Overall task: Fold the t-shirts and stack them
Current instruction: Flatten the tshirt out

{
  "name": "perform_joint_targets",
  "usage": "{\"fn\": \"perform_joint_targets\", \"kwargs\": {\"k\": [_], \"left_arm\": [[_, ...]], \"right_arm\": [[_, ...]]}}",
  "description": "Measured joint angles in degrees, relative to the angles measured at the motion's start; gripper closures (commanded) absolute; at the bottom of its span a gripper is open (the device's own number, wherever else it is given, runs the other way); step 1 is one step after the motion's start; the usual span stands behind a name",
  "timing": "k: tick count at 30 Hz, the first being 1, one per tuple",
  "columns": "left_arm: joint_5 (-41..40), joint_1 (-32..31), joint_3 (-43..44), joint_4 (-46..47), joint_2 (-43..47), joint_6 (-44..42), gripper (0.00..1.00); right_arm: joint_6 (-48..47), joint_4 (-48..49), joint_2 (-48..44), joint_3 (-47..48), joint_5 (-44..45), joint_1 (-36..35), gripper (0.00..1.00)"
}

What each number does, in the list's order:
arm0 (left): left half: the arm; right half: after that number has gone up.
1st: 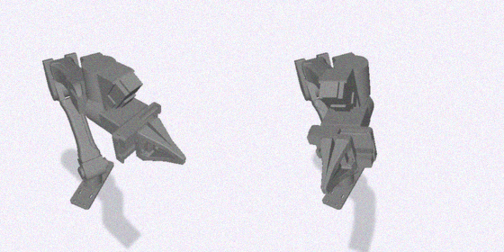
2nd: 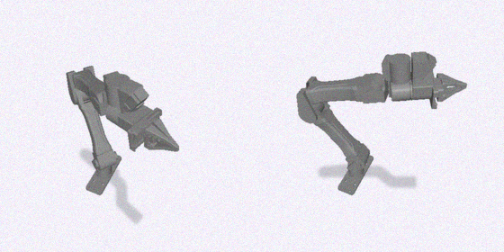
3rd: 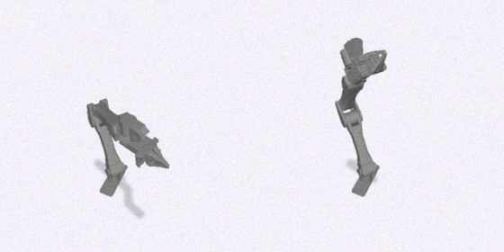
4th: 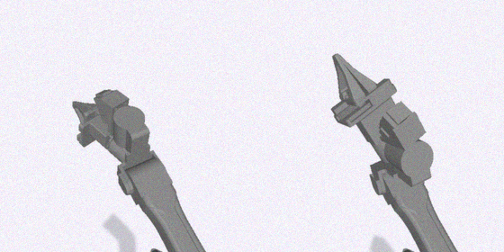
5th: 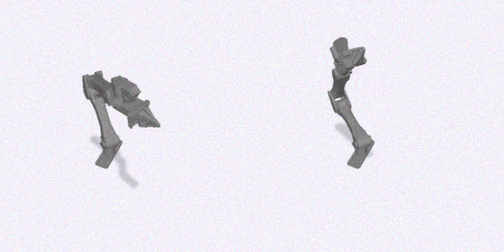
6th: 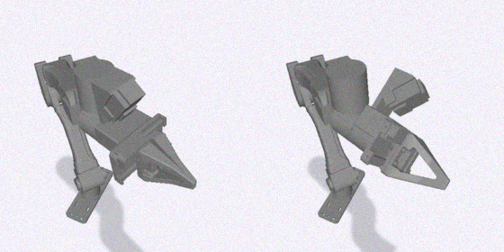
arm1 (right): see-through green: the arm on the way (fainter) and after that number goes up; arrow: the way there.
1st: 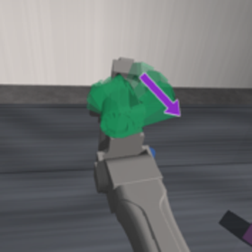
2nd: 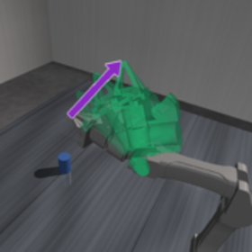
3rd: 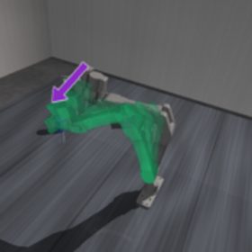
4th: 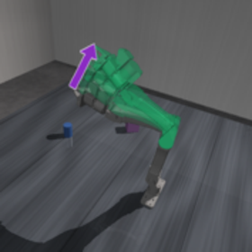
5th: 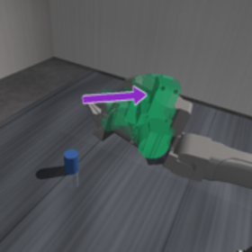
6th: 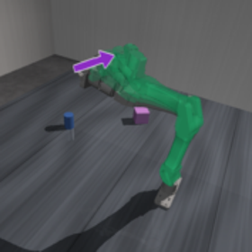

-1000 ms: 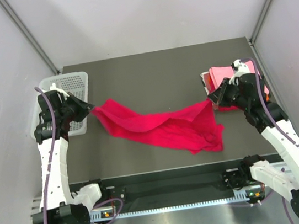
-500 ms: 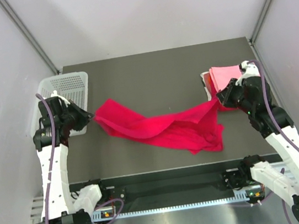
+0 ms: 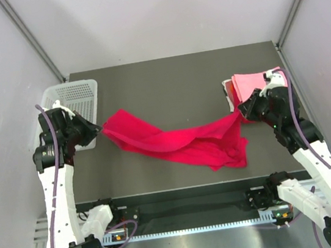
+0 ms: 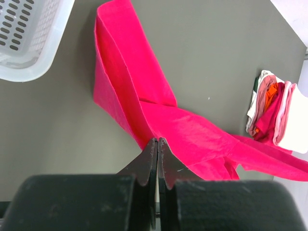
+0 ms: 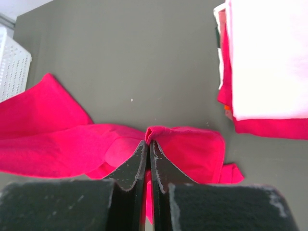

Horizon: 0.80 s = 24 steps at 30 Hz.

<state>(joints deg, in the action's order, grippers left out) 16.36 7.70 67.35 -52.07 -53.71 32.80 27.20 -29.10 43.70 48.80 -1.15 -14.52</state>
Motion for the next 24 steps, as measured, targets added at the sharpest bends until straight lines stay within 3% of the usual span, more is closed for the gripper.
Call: {"fn": "perform_joint_targets", "kwargs": {"k": [16, 24], "left_arm": [[-0.42, -0.02, 0.02, 5.53, -4.31, 0.92, 1.0], [-2.32, 0.0, 5.7, 5.79, -9.03, 0.39, 1.0]], "right_arm": [[-2.71, -1.09, 6.71, 8.33, -0.37, 0.0, 1.0], [-3.8, -2.05, 11.61, 16.02, 1.51, 0.0, 1.0]]}}
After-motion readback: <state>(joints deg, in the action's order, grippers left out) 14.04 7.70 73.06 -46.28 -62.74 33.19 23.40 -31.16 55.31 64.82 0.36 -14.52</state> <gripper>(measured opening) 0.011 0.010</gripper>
